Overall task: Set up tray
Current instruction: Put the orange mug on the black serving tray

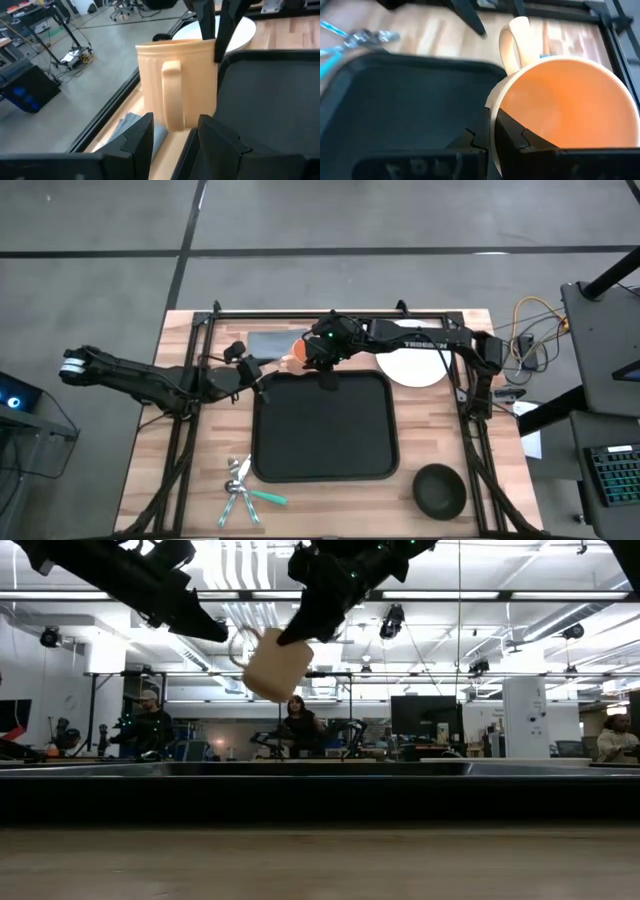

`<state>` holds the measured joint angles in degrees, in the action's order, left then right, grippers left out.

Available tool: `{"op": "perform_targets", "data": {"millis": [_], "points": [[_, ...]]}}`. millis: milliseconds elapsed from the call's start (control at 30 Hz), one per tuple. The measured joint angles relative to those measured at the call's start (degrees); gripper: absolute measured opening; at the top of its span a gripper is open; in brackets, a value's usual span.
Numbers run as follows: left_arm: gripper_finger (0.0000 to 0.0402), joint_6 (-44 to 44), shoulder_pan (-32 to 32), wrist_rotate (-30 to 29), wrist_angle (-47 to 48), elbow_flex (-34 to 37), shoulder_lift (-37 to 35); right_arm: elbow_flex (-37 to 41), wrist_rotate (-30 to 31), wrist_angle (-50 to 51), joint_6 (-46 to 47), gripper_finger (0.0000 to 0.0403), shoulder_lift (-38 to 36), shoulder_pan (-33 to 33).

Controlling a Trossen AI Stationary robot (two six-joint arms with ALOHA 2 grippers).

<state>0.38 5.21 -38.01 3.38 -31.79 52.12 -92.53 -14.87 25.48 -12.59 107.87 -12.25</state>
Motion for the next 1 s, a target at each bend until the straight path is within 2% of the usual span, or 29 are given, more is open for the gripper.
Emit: {"op": "perform_targets", "data": {"millis": [400,667,767,900,1000], "points": [[0.0136,0.2,0.0,0.4,-1.4,0.0,0.7,0.0,-1.9,-4.8,0.7,0.0008,0.7,1.1],[0.0134,0.2,0.0,0.4,-2.9,0.0,0.7,0.0,-3.1,-4.6,0.8,0.0008,3.0,1.1],[0.0109,0.2,0.0,0.4,-2.6,0.0,1.2,-0.3,-3.1,-4.7,0.9,0.0008,3.5,1.1],[0.0035,0.1,0.0,0.2,-2.6,0.1,1.7,-0.7,-3.1,-4.8,1.3,0.0008,3.6,1.2],[0.0028,0.2,-0.1,0.2,-2.7,0.0,1.9,-0.7,-2.9,-4.6,1.4,0.001,3.6,1.2]]}}
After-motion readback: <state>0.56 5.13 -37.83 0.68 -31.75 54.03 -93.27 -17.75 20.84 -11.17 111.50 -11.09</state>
